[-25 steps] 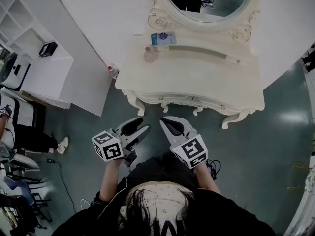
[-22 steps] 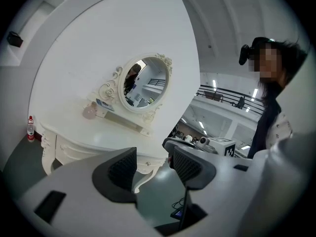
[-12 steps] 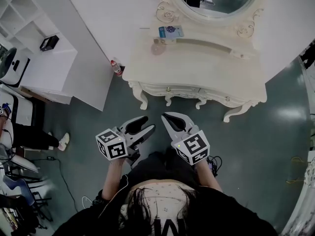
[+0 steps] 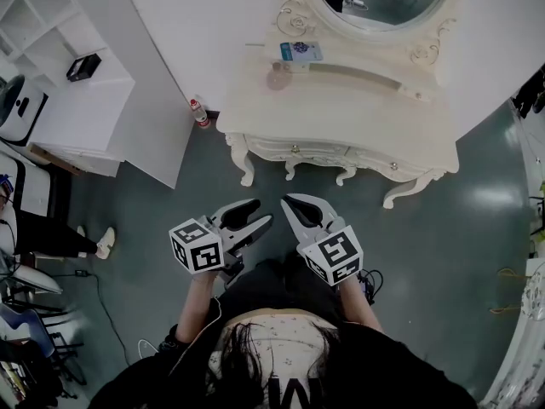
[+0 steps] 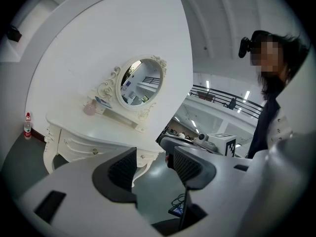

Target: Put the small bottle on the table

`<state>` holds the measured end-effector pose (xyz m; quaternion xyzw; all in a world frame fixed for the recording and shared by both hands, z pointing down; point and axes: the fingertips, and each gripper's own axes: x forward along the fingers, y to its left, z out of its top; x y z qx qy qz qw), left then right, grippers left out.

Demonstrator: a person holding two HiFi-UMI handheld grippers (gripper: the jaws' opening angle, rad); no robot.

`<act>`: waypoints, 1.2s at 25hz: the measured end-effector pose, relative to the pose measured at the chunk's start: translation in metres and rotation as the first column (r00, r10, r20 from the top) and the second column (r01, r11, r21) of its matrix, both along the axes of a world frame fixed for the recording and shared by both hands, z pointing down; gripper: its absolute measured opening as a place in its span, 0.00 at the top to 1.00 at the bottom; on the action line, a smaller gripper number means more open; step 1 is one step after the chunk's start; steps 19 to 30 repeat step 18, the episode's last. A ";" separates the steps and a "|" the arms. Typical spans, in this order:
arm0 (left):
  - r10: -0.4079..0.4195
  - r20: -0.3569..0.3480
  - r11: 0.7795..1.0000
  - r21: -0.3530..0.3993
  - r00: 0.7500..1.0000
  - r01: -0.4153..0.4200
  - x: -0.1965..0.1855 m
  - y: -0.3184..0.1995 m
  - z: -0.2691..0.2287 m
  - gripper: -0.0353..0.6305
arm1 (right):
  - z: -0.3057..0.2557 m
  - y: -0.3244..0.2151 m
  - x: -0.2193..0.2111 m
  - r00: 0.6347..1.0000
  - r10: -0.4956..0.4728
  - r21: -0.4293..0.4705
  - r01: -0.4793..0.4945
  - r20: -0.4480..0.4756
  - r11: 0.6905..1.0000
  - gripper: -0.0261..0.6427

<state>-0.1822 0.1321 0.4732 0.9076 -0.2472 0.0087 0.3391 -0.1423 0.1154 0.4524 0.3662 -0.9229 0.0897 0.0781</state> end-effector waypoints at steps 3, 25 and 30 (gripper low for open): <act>0.005 0.006 1.000 0.006 1.000 -0.005 -0.006 0.002 0.001 0.60 | 0.001 0.003 -0.007 1.000 0.002 0.002 -0.002 -0.002 1.000 0.95; 0.031 0.023 1.000 0.003 0.999 -0.031 -0.024 0.005 0.006 0.60 | 0.002 0.006 -0.032 1.000 0.001 0.004 -0.001 -0.018 1.000 0.95; 0.031 0.023 1.000 0.003 0.999 -0.031 -0.024 0.005 0.006 0.60 | 0.002 0.006 -0.032 1.000 0.001 0.004 -0.001 -0.018 1.000 0.95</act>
